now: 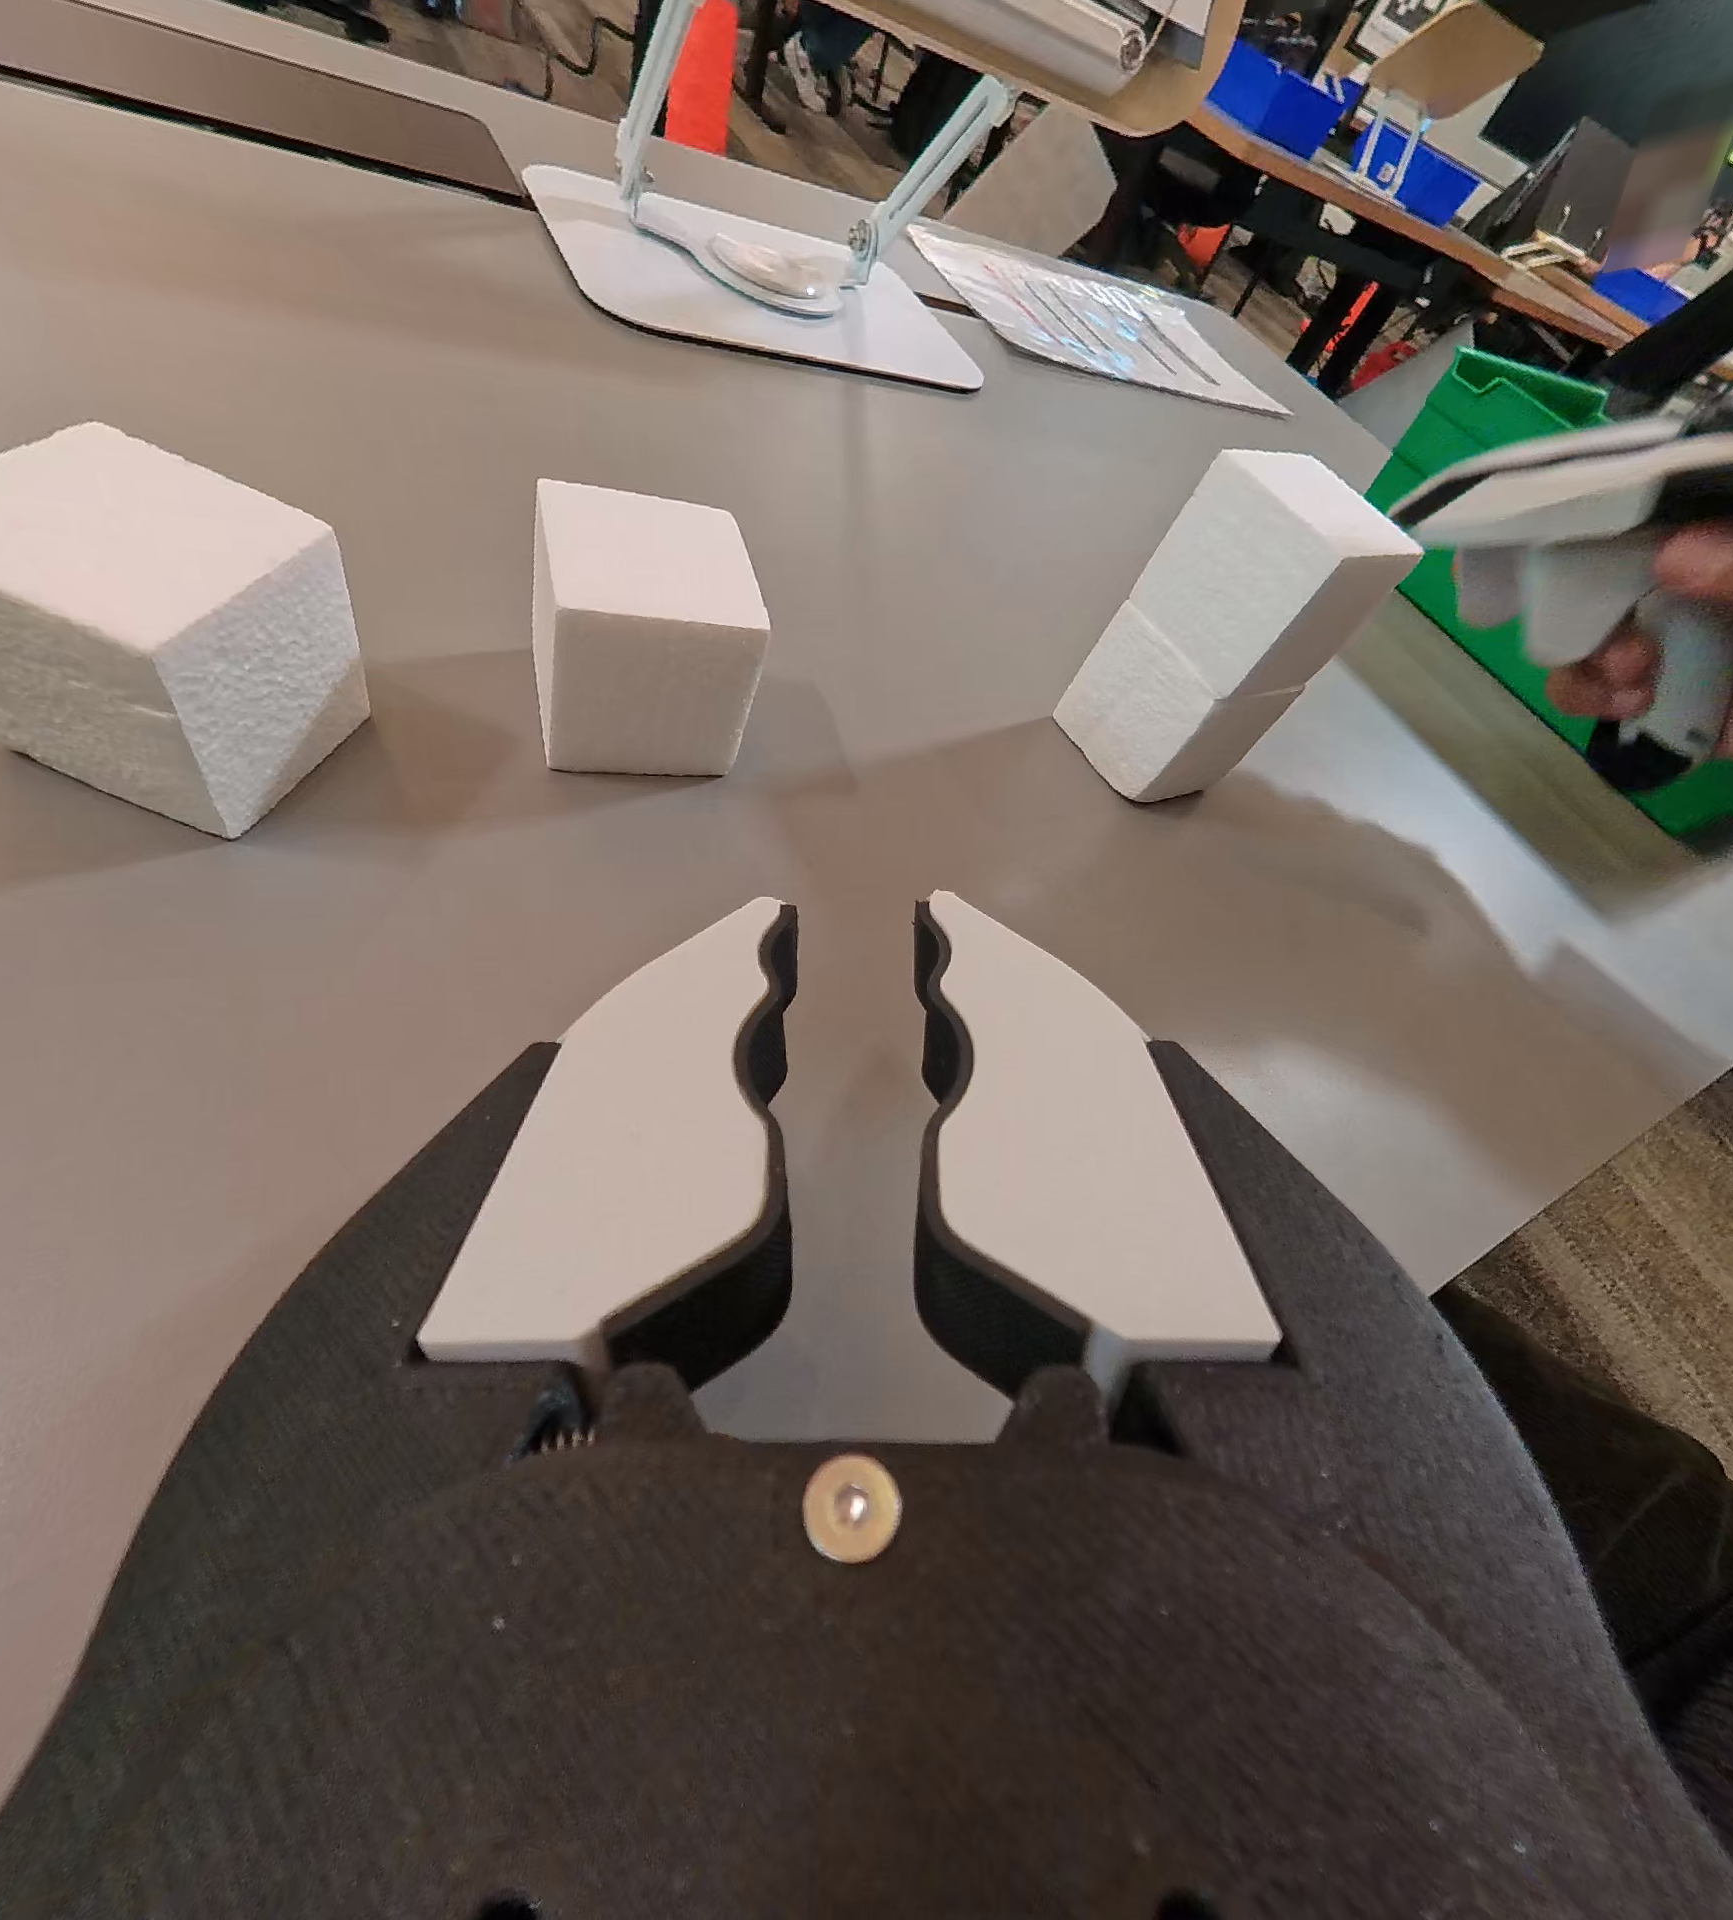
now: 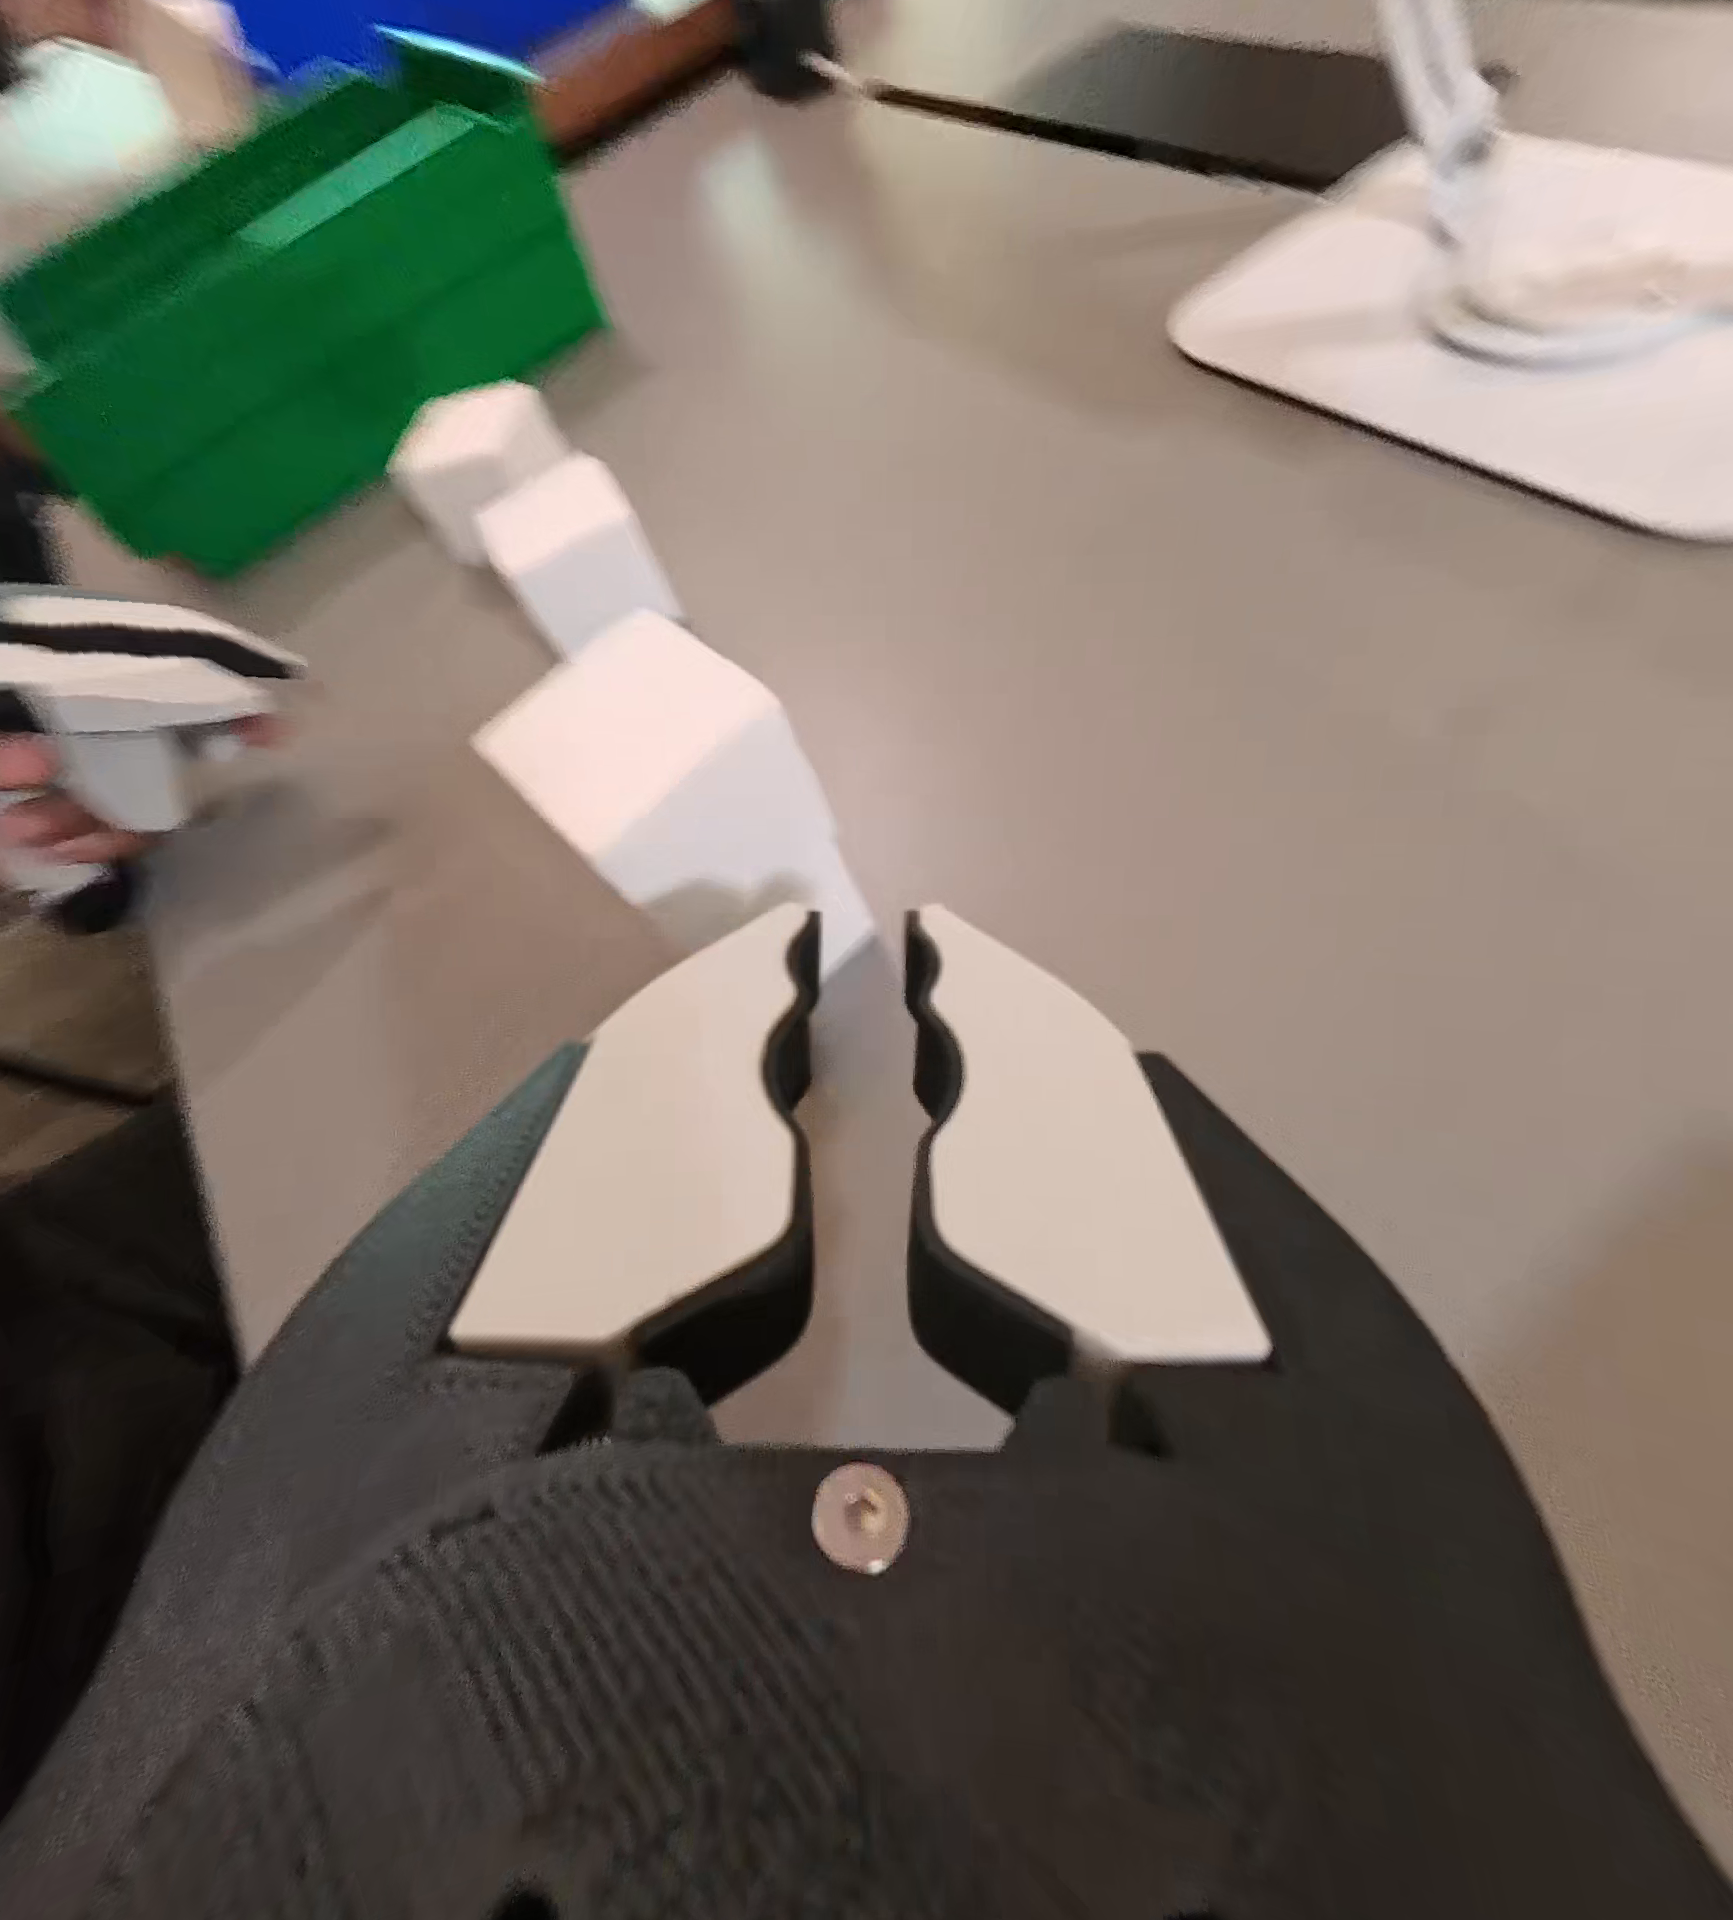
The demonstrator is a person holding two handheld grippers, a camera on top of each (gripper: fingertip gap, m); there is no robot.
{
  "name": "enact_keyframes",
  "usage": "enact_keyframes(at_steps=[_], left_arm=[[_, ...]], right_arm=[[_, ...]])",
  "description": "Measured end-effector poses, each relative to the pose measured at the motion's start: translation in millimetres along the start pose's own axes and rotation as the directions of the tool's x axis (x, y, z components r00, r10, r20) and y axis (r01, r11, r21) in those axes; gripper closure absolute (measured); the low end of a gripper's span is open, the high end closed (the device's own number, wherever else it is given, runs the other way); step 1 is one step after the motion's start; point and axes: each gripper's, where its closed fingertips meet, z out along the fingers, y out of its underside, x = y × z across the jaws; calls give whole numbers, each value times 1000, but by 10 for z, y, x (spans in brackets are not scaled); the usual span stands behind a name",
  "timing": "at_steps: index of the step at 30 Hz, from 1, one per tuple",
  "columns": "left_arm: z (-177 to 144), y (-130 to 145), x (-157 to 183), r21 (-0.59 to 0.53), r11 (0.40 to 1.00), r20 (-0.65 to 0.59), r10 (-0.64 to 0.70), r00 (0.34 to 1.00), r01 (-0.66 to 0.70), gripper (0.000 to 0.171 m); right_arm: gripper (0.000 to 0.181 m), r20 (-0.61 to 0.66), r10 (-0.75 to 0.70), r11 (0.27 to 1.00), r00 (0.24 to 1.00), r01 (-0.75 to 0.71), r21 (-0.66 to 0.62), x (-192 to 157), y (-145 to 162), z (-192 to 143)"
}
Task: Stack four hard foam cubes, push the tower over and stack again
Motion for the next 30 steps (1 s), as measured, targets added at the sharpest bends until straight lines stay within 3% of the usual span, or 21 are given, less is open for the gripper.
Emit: enact_keyframes(at_steps=[3, 6, 11, 14, 30], left_arm=[[3, -1, 5, 0, 1000, 1, 6, 1000, -6, 150], [9, 3, 12, -2, 1000, -1, 9, 1000, -9, 150], [11, 4, 18, -3, 1000, 1, 17, 1000, -17, 150], [12, 4, 13, -4, 1000, 3, 18, 1000, -18, 150], [21, 12, 6, -12, 1000, -1, 5, 1000, -5, 150]], right_arm=[[181, -237, 14, 995, 971, -38, -97, 150, 311, 93], [181, -289, -10, 989, 957, -34, -147, 25, 405, 222], [181, -307, 36, 983, 951, -88, -159, -91, 454, 362], [181, -250, 61, 984, 966, -100, -148, -179, 469, 413], [176, -191, -20, 986, 981, -12, -164, -230, 458, 382]])
